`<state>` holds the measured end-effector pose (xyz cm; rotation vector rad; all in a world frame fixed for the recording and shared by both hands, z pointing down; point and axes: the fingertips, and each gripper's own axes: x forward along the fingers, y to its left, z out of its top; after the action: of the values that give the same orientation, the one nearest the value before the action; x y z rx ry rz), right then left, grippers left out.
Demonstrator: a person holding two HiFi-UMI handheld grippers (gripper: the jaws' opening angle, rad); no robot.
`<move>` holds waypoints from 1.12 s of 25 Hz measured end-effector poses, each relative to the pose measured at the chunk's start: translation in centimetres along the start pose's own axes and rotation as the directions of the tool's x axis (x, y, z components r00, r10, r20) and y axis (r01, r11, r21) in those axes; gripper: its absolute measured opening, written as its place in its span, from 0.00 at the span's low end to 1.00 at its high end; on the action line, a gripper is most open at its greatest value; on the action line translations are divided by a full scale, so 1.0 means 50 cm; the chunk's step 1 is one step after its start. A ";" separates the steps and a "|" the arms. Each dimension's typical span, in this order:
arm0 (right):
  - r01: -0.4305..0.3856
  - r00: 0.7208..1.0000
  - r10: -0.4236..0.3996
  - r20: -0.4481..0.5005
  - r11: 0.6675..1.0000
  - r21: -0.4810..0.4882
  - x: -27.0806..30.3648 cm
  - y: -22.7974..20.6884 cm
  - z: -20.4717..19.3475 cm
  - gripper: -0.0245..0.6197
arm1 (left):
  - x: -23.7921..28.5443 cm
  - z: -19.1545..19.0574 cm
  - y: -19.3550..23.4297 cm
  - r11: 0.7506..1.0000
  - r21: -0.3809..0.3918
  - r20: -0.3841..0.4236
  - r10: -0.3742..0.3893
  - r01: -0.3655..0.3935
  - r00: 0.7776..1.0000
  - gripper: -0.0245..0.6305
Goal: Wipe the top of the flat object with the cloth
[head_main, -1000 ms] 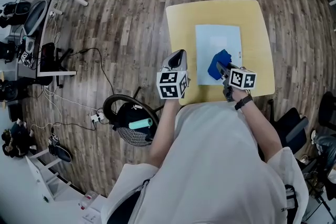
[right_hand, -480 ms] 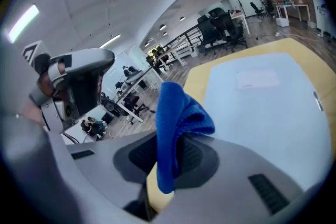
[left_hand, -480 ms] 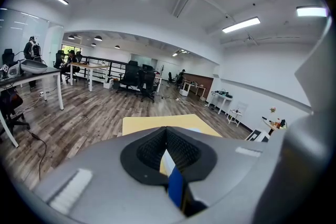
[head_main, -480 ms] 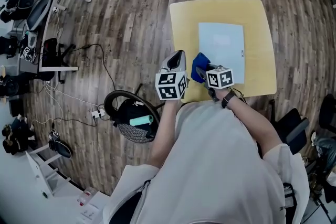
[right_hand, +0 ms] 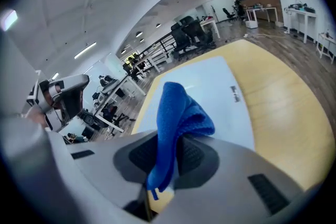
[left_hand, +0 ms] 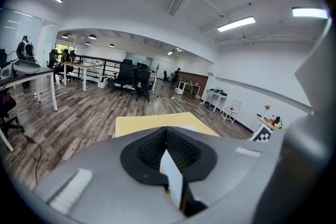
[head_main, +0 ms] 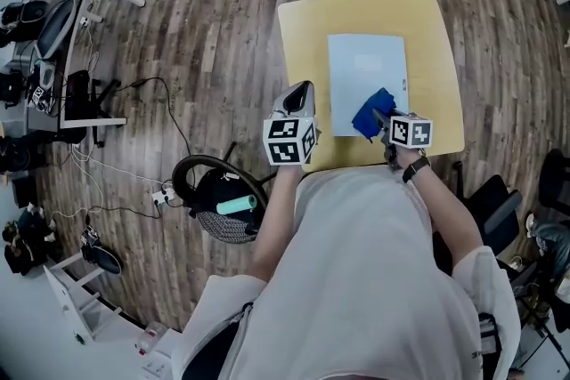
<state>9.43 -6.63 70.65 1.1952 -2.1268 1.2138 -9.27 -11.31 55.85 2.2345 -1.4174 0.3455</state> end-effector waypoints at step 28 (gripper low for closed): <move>-0.196 0.980 0.192 -0.060 0.978 -0.069 0.052 0.248 -0.022 0.12 | -0.108 -0.034 0.029 0.999 -0.026 0.023 0.033 -0.032 0.999 0.05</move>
<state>-2.43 -3.78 66.97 0.9307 -2.2700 1.2196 -12.87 -6.73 55.23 2.2042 -1.4633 0.3111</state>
